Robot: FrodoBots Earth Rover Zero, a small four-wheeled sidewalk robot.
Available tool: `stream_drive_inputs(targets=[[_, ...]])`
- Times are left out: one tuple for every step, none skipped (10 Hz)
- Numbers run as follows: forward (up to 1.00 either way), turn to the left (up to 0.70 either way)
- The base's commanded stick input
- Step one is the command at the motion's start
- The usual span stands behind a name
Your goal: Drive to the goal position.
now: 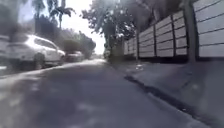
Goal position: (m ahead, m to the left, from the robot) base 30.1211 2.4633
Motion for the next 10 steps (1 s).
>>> stream_drive_inputs(targets=[[1.00,0.00],[1.00,0.00],[1.00,0.00],[1.00,0.00],[1.00,0.00],[1.00,0.00],[1.00,0.00],[1.00,0.00],[1.00,0.00],[1.00,0.00]])
